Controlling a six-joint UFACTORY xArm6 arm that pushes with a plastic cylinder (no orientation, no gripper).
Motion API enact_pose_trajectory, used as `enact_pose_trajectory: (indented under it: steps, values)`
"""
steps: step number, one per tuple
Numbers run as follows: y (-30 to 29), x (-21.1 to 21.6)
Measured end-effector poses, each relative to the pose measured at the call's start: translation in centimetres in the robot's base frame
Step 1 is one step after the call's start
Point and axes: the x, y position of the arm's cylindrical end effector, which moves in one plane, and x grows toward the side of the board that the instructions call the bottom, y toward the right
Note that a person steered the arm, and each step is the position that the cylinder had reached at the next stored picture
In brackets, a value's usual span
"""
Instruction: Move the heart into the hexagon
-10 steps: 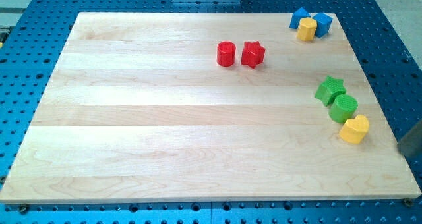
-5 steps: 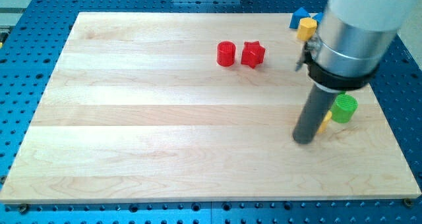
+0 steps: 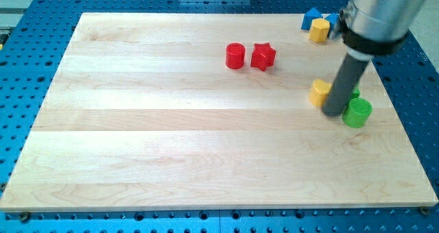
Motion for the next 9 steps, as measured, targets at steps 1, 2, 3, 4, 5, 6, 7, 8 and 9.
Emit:
enact_pose_trajectory:
  steps: [1, 2, 3, 4, 5, 6, 7, 8, 9]
  values:
    - [-0.1, -6.4]
    - [-2.2, -5.3]
    - [-5.3, -3.4]
    - [-8.9, 1.3]
    - [-13.1, 0.9]
    - [-10.5, -3.0]
    - [-5.6, -7.8]
    - [-3.4, -10.0]
    - [-7.4, -6.2]
